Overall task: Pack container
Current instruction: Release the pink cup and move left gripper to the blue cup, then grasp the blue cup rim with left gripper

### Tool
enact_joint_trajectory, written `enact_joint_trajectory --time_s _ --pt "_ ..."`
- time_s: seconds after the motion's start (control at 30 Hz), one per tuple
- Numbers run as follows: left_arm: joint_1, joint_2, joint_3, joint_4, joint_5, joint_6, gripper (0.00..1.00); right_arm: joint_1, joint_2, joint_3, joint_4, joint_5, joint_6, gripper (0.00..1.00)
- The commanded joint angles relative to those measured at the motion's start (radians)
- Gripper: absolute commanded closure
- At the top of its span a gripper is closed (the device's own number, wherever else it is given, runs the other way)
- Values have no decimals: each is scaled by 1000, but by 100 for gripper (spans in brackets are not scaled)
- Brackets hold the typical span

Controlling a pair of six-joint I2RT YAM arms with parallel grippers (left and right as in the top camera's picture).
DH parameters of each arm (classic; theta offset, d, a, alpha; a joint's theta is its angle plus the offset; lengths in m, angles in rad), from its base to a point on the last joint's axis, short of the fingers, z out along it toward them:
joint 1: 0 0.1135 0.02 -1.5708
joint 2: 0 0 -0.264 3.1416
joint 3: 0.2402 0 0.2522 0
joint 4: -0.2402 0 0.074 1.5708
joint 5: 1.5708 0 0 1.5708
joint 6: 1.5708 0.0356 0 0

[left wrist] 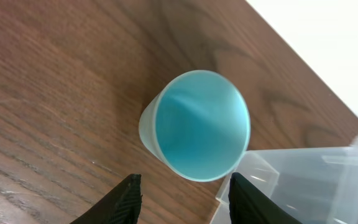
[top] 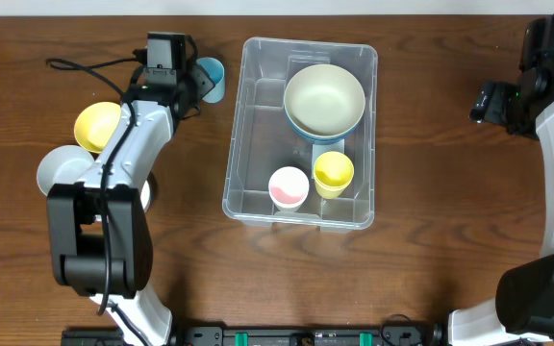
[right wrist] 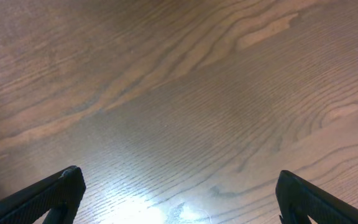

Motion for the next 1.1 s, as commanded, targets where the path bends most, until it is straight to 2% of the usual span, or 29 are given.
enact_joint_trajectory --time_s 0.0,0.17,0.63,0.77,0.9,0.93,1.0,1.07 --pt "7 37 22 9 -5 -25 54 -5 -16 13 0 0 16 1" --pt "26 83 22 24 -5 -67 54 -5 -16 13 0 0 16 1" --pt "53 130 21 35 -4 -66 53 -5 -16 13 0 0 16 1" --pt "53 130 21 43 -4 -66 77 -5 -16 13 0 0 16 1" --pt "53 130 21 44 -4 -66 79 -5 -16 13 0 0 16 1" --pt "53 130 21 45 -4 -66 81 -5 -16 13 0 0 16 1" --pt "53 130 21 45 -4 -66 94 -5 -16 13 0 0 16 1" --pt "53 130 21 45 -4 -65 94 -5 -16 13 0 0 16 1"
